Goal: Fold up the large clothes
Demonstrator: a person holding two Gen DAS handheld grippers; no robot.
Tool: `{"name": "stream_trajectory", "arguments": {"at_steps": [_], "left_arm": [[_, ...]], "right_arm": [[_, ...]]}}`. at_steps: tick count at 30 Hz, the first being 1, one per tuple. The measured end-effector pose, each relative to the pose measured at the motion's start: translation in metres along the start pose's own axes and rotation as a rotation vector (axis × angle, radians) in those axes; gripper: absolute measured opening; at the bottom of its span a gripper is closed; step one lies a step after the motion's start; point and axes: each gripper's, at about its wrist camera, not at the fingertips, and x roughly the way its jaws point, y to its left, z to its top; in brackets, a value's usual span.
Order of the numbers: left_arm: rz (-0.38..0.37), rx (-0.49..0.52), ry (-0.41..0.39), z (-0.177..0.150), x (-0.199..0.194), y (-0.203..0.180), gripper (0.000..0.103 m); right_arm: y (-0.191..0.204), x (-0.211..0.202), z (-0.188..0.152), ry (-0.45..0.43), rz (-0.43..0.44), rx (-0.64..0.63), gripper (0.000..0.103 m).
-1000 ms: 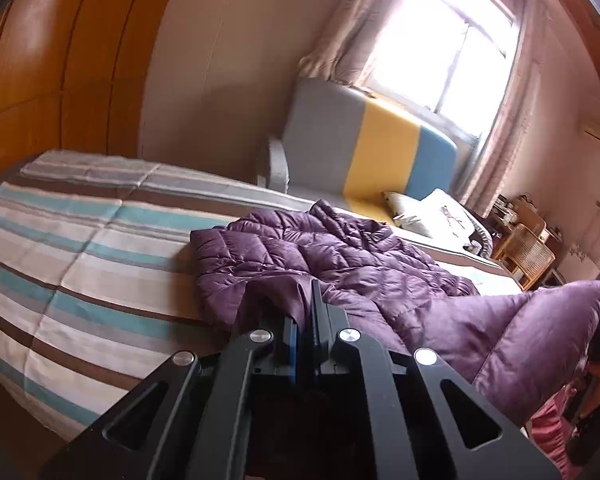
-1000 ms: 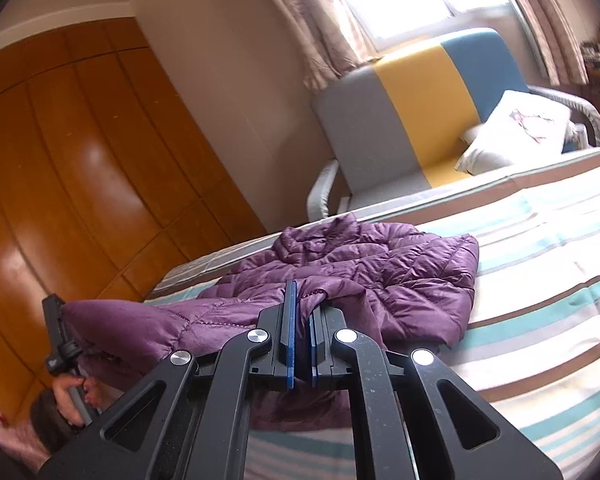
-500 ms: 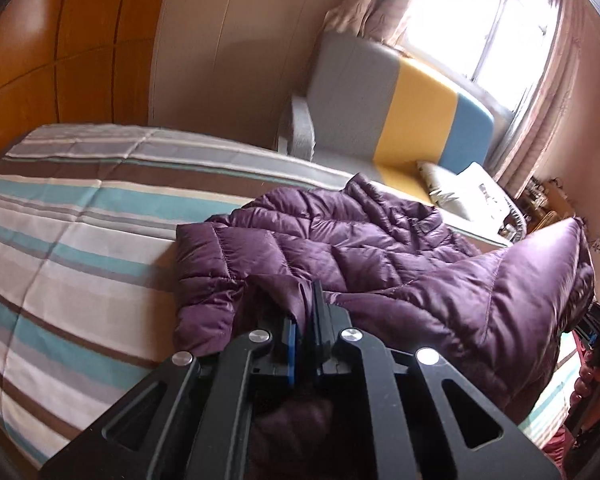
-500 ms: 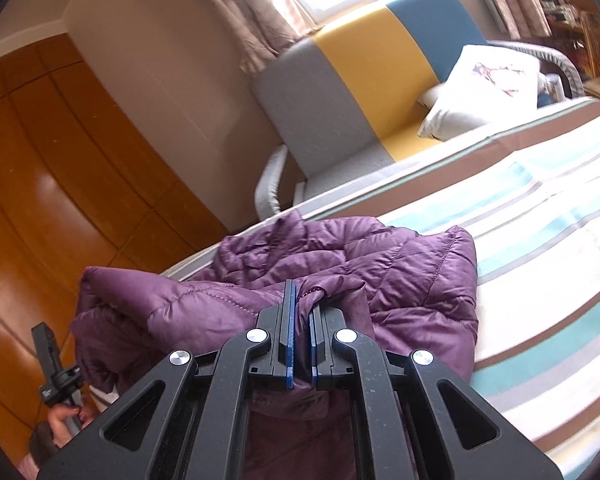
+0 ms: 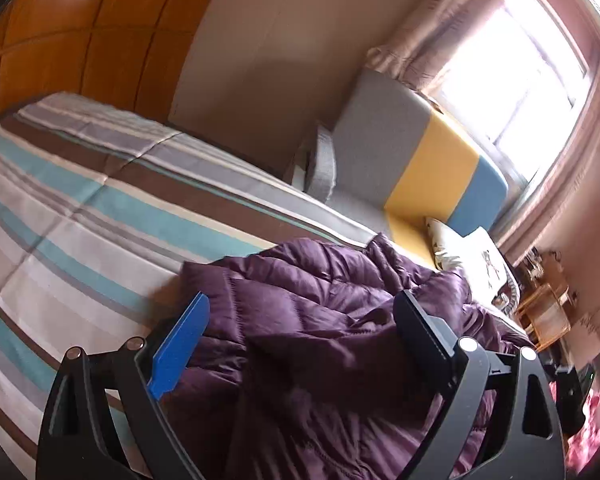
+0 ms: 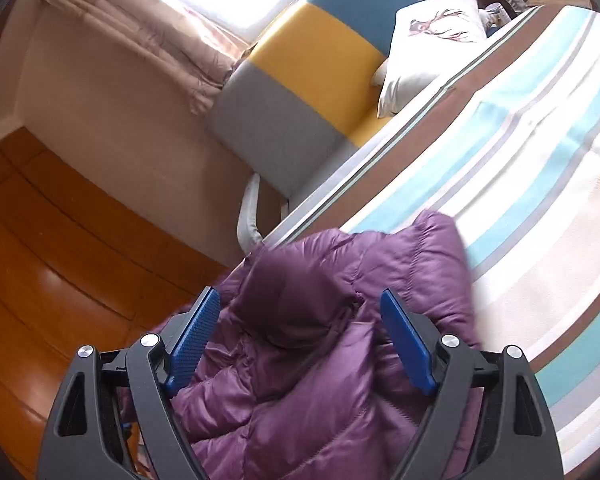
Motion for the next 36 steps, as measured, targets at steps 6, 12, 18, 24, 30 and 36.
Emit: {"name": "stream_trajectory", "arguments": {"at_steps": [6,12,18,24,30,36], "left_arm": [[0.072,-0.005,-0.029,-0.015,-0.016,0.02,0.096],[0.058,0.007,0.029,-0.053,-0.031,0.044,0.098],[-0.049,0.012,0.145,-0.083,-0.017,0.045,0.098],[-0.116,0.055,0.197,-0.093,0.0,0.026,0.074],[-0.108,0.134,0.226,-0.095,-0.01,0.004,0.029],[-0.131,0.216,0.253,-0.105,-0.045,-0.01,0.022]], "right_arm": [[-0.001,-0.04,-0.01,0.002,-0.032,-0.044,0.082],[-0.006,-0.063,-0.039,0.104,-0.138,-0.106,0.082],[-0.017,-0.056,-0.066,0.213,-0.121,-0.069,0.082],[-0.013,-0.027,-0.076,0.245,-0.076,-0.075,0.064],[0.001,-0.033,-0.08,0.263,-0.06,-0.163,0.022],[0.004,-0.068,-0.077,0.273,-0.03,-0.19,0.017]]}}
